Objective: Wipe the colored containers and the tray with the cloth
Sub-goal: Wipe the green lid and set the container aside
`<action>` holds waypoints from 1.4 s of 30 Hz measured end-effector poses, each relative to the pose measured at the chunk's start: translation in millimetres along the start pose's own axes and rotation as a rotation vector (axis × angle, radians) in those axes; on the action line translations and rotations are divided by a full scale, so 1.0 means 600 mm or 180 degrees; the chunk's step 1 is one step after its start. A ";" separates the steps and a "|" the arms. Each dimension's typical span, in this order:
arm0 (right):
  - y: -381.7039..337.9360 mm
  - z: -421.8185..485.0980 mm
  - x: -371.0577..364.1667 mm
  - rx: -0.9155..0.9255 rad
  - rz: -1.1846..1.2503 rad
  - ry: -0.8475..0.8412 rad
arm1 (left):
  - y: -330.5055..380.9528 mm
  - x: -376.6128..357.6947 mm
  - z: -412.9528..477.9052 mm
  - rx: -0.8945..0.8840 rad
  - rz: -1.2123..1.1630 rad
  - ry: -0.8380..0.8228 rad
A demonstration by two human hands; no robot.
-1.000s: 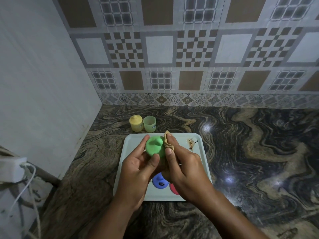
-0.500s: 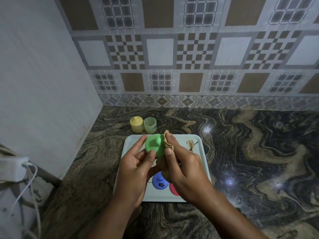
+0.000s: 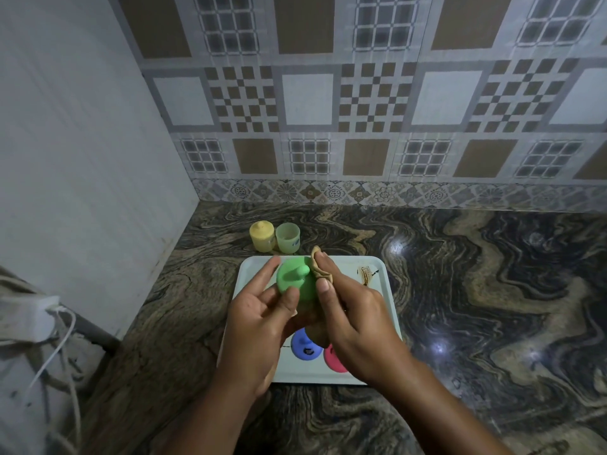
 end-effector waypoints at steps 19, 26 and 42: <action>-0.008 -0.001 0.002 0.0189 -0.0134 -0.0100 | -0.010 0.023 0.007 0.0242 -0.0139 0.0151; 0.012 0.009 0.006 -0.0049 -0.0042 -0.0124 | -0.015 -0.004 -0.001 0.0246 -0.0037 -0.0228; 0.019 0.010 0.000 -0.0138 0.0096 -0.0060 | -0.010 0.018 0.006 0.0048 -0.0165 0.0284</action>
Point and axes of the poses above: each hand's wrist, its own z-axis towards the middle knuckle, its own x-axis out of the back of the hand, y = z × x, the point moved 10 cm from there along z, towards the middle knuckle, and after that the axes turned 3 degrees about -x, right-handed, at the moved point
